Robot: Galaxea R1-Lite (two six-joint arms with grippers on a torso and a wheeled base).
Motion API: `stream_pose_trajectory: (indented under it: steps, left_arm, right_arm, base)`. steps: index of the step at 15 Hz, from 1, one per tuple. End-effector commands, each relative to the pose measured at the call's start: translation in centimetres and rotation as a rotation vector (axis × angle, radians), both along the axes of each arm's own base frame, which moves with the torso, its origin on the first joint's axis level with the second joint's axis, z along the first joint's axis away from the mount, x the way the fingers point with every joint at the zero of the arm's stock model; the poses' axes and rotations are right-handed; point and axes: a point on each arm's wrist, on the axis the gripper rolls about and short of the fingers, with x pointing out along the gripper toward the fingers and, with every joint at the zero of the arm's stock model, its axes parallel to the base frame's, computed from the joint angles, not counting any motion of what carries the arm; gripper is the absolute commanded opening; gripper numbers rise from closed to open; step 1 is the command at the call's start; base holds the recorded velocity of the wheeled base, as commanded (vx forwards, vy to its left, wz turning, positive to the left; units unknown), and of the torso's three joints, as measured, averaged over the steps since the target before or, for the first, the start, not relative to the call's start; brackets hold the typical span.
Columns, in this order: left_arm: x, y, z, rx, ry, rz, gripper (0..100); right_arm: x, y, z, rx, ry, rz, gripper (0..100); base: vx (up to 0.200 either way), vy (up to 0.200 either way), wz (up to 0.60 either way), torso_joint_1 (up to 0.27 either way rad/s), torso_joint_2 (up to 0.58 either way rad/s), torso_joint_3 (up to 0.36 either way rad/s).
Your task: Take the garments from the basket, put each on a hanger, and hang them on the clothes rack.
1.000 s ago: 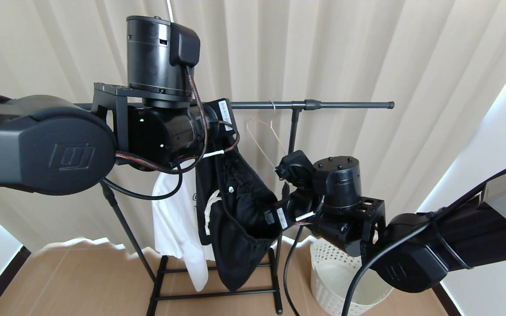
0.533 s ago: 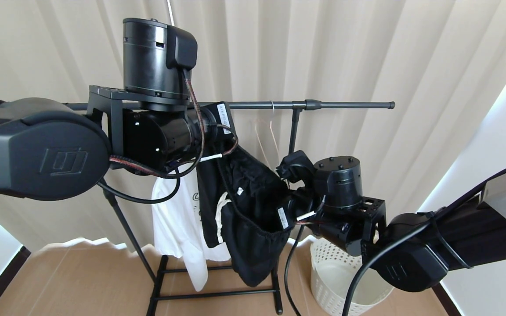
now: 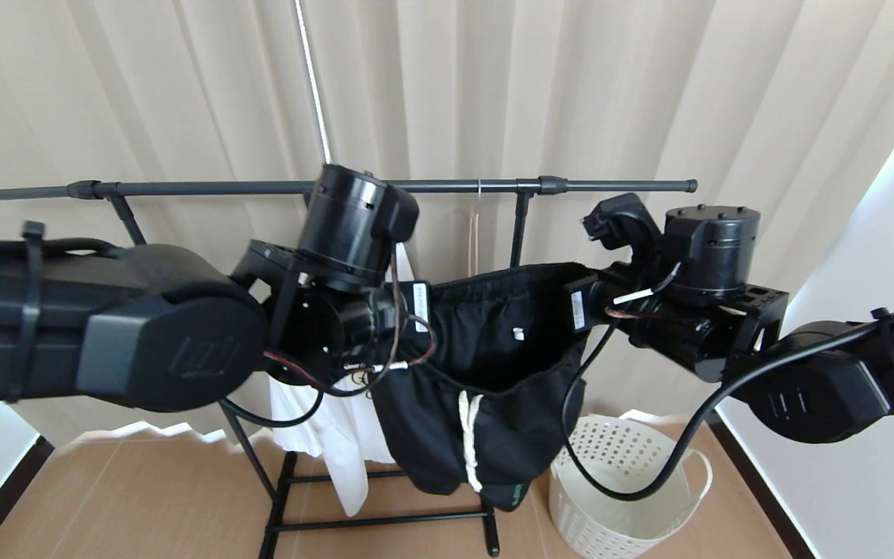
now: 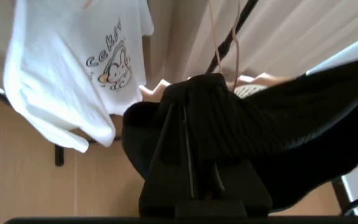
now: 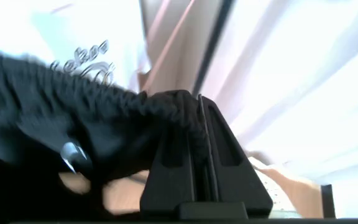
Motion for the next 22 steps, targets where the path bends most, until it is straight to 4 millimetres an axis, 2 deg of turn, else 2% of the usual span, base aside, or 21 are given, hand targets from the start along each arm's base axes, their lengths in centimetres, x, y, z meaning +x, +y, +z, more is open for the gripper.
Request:
stream_pose_trajectory:
  steps: [1,3,4,7,10,13,16,18,20,22]
  left_arm:
    - [0.1,-1.7,-3.6,0.073,0.079,-0.033,0]
    - [0.5,-2.8,-5.7,0.113,0.117,-0.048,0]
    - [0.3,-3.2,-6.1,0.119,0.123,-0.057,100]
    - [0.1,-3.8,-6.8,0.124,0.147,-0.096,100]
    - [0.0,-3.9,-6.4,0.066,0.190,-0.206,100]
    - [0.4,-2.8,-4.4,-0.059,0.186,-0.387,100]
    - [1.6,-1.1,-3.0,-0.131,0.132,-0.495,100]
    - [2.0,-0.2,-2.4,-0.139,0.105,-0.529,100]
    - [1.5,0.2,-2.2,-0.126,0.100,-0.571,100]
    - [2.4,-0.4,-2.0,-0.125,0.068,-0.565,100]
  right_arm:
    - [-0.3,-1.4,1.8,0.013,-0.049,-0.030,0]
    - [-0.1,-2.4,2.3,0.014,-0.066,-0.055,0]
    - [-0.1,-2.5,2.5,0.012,-0.072,-0.059,0]
    - [0.8,-5.1,2.9,-0.048,-0.098,-0.127,0]
    - [1.6,-7.1,3.3,-0.102,-0.116,-0.183,0]
    - [2.1,-8.9,3.5,-0.152,-0.126,-0.227,0]
    - [2.8,-9.8,3.9,-0.160,-0.137,-0.256,0]
    - [3.9,-10.8,4.2,-0.158,-0.147,-0.291,0]
    - [4.4,-11.3,4.4,-0.157,-0.153,-0.310,0]
    - [4.4,-11.3,4.3,-0.160,-0.146,-0.310,0]
  base:
    - [0.000,0.000,0.00,0.000,0.00,0.000]
    - [0.000,0.000,0.00,0.000,0.00,0.000]
    - [0.000,0.000,0.00,0.000,0.00,0.000]
    - [0.000,0.000,0.00,0.000,0.00,0.000]
    - [0.000,0.000,0.00,0.000,0.00,0.000]
    - [0.000,0.000,0.00,0.000,0.00,0.000]
    - [0.000,0.000,0.00,0.000,0.00,0.000]
    - [0.000,0.000,0.00,0.000,0.00,0.000]
    - [0.000,0.000,0.00,0.000,0.00,0.000]
    - [0.000,0.000,0.00,0.000,0.00,0.000]
